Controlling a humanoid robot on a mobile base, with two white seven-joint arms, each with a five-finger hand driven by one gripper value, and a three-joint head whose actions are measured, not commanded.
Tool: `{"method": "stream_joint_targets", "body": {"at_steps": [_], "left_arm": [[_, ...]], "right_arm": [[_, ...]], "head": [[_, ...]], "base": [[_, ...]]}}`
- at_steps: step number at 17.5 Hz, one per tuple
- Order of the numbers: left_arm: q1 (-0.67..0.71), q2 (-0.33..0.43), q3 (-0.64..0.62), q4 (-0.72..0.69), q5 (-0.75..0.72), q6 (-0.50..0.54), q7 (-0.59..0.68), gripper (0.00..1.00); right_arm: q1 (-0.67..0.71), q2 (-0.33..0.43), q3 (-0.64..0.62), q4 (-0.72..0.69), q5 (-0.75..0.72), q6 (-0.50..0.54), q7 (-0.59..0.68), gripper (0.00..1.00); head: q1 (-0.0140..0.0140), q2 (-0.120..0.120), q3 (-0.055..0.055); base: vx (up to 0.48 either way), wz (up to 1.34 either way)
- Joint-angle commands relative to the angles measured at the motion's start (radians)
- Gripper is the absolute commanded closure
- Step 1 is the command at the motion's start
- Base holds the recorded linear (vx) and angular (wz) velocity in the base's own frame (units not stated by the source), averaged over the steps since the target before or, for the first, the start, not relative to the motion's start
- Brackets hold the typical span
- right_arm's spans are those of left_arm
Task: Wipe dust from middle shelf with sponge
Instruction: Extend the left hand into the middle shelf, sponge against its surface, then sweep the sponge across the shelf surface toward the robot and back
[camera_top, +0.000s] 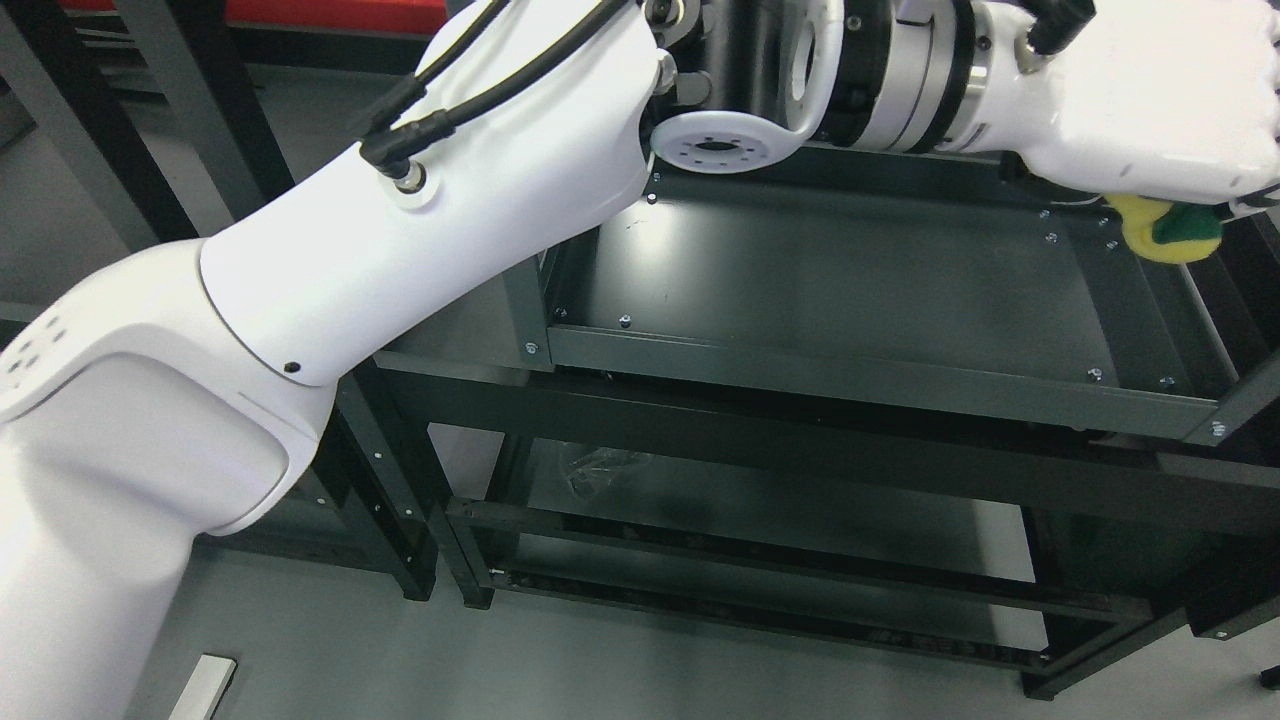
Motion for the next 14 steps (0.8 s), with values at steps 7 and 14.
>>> {"method": "stream_joint_targets", "body": {"at_steps": [7,14], "left_arm": [[0.245,0.371,0.408,-0.204,0.011,-0.144,-0.169,1.0],[0.429,0.64,0.648,-0.39,0.192,-0.144,-0.306,1.0]], "right_arm": [[0.0,-0.017,0.0,-0.017,0.0,0.0,0.0,0.0],[0.0,-0.017,0.001,-0.017,0.0,0.0,0.0,0.0]], "head": [[0.0,0.0,0.0],[0.0,0.0,0.0]], "base": [[0.0,0.0],[0.0,0.0]]}}
